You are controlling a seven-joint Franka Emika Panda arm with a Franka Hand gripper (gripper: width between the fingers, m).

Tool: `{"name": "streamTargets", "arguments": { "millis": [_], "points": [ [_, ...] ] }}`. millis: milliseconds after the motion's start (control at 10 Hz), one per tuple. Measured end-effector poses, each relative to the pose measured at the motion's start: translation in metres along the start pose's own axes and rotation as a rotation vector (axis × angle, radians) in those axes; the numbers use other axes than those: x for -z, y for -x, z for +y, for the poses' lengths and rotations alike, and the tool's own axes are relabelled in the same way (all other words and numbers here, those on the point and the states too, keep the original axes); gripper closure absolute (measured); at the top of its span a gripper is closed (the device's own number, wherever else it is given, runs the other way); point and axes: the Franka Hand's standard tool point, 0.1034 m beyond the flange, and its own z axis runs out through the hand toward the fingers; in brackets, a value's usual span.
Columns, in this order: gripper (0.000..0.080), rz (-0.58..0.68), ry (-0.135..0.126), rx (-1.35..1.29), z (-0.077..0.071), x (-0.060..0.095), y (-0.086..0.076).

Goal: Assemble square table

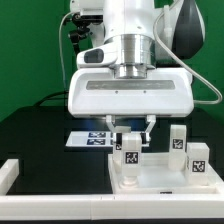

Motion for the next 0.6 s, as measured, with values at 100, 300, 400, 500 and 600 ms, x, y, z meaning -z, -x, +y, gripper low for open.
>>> {"name": "streamTargets", "arguments": {
  "millis": [100,300,400,500,600],
  "points": [
    [0.0508,0.003,0.002,0.001,0.0,-0.001,0.001],
    [0.0508,0.011,0.014,0.004,0.002,-0.008,0.007],
    [0.0508,0.035,0.021,0.007,0.002,-0.009,0.005],
    [0.0508,0.067,0.031,0.011,0.002,-0.011,0.002],
    [0.0508,0.079,0.035,0.014,0.003,-0.011,0.001]
  ]
}}
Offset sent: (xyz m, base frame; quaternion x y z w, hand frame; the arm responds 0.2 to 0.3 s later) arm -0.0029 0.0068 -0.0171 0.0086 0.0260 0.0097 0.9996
